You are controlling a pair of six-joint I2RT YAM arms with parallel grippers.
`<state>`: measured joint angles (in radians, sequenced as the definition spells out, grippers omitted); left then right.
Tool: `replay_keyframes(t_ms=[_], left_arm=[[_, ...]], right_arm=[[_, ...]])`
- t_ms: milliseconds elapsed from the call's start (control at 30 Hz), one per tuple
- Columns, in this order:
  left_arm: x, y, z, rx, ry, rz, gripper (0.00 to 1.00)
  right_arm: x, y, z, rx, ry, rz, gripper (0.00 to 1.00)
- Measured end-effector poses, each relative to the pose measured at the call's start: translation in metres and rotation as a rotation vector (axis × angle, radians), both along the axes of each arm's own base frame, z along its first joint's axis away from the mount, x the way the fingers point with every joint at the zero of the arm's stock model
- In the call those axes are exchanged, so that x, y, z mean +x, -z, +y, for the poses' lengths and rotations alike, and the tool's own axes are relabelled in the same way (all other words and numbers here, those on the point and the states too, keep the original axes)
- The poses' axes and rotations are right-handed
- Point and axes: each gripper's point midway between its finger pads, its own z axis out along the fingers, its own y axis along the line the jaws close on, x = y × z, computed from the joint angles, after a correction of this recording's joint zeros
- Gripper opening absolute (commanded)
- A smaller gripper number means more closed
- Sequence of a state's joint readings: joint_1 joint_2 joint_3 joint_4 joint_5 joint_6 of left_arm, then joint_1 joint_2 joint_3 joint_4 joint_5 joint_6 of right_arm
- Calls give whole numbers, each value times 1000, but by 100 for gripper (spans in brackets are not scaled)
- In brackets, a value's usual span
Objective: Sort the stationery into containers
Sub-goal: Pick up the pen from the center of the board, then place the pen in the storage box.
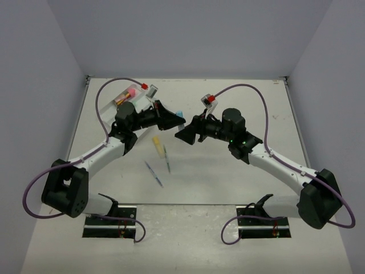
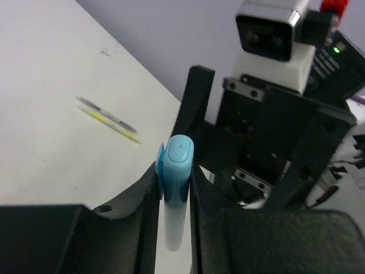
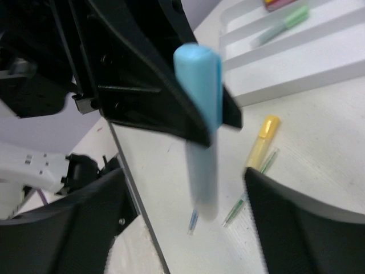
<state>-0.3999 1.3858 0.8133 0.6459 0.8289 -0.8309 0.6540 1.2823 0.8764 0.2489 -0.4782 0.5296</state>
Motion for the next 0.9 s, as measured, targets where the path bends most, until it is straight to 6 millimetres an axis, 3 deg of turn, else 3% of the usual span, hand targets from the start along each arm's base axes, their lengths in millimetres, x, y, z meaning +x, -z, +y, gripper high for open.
replay_keyframes(t_ms=[33,133,200,300,400,533,633,733,833,900], left_arm=[[16,2,1,43,-53,8,0],[90,-9,15,208,-316,-6,0],[146,-18,49,357,-579,-59,0],[206,-22,109,606,-883,-154,0],[243,5,161,902,-1037,-214,0],[258,77,205,1308,-1010,-240,0],[252,132,220,1507,-893,-235,0],[249,164,229,1573,-821,-204,4],[251,175,240,1574,-809,-175,40],[252,176,246,1568,-814,-165,50]], right_arm=[[3,3,-2,-13,24,5,99],[19,18,-22,-89,162,35,99],[31,27,-44,-145,273,57,99],[39,31,-75,-210,404,62,99],[36,26,-91,-231,453,41,99],[30,25,-100,-248,472,27,99],[29,27,-100,-258,463,30,99],[26,31,-96,-261,434,39,99],[24,36,-91,-268,401,52,99],[23,40,-88,-274,385,63,99]])
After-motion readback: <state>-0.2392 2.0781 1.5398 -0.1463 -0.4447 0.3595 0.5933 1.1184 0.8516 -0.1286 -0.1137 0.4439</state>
